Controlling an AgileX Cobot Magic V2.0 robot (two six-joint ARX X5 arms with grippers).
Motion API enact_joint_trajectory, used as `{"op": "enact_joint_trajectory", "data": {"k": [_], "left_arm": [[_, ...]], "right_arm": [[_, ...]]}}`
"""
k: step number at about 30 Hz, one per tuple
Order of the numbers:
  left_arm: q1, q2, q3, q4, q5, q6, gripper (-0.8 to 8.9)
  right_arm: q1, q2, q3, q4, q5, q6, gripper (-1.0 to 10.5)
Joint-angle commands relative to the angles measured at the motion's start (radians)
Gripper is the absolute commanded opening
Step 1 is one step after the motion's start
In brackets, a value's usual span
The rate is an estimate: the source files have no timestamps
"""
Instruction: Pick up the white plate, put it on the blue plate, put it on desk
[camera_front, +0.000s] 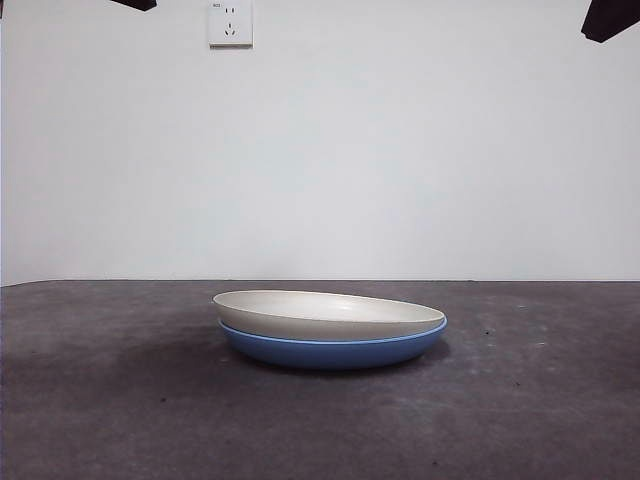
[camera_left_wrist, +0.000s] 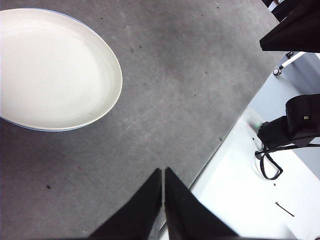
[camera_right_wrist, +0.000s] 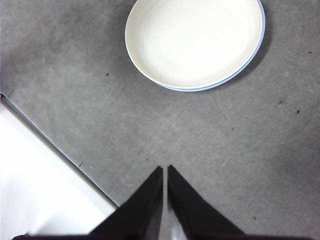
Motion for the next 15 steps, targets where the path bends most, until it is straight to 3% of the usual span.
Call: {"op": "enact_joint_trajectory", "data": {"k": [1, 7, 10, 15], "left_arm": [[-0.005, 0.006, 0.008, 0.005, 0.005, 0.008, 0.09], [-0.003, -0.021, 0.008, 0.004, 0.005, 0.01, 0.09], [0.023, -0.068, 0.004, 0.044, -0.004, 0.078, 0.09], [0.172, -0.209, -0.094, 0.377, -0.004, 0.113, 0.09]], "right_arm": [[0.007, 0.008, 0.018, 0.01, 0.0, -0.011, 0.1], [0.007, 0.008, 0.018, 0.01, 0.0, -0.011, 0.1], [0.007, 0.008, 0.018, 0.01, 0.0, -0.011, 0.1], [0.007, 0.008, 0.018, 0.01, 0.0, -0.011, 0.1]]}}
